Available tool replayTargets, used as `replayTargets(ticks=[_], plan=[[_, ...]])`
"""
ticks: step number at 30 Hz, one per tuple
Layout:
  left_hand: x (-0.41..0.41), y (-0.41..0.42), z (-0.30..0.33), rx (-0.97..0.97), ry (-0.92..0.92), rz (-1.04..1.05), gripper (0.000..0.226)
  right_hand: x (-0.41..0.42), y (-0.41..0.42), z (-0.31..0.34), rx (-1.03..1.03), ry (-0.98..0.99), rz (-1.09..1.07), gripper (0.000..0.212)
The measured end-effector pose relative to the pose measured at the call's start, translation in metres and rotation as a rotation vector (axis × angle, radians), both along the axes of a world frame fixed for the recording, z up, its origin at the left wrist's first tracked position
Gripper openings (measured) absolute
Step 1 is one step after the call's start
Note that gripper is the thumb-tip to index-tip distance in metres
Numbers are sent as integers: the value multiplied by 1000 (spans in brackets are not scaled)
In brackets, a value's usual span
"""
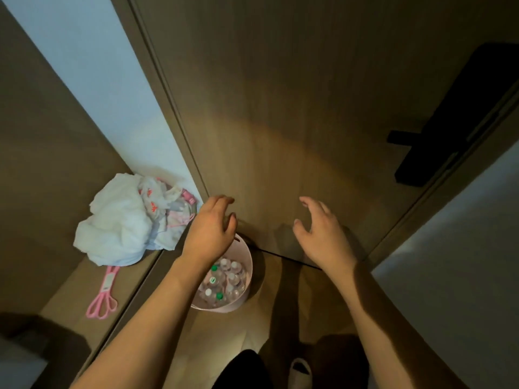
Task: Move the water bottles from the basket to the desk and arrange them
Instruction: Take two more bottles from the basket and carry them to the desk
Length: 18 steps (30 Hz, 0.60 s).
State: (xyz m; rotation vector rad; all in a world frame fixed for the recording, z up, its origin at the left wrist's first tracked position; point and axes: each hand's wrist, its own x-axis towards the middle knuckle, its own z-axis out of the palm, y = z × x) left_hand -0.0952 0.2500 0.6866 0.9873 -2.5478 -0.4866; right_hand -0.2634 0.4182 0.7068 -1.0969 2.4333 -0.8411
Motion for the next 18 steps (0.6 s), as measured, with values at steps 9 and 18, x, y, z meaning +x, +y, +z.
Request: replayTargets(ticks=[9,18], plan=[[-7,-76,-34,124,-21,204,40,-23,-126,-32,87,24,265,52],[23,-159,-77,281,68,491,33,-16,-255,-50,222,87,594,54]])
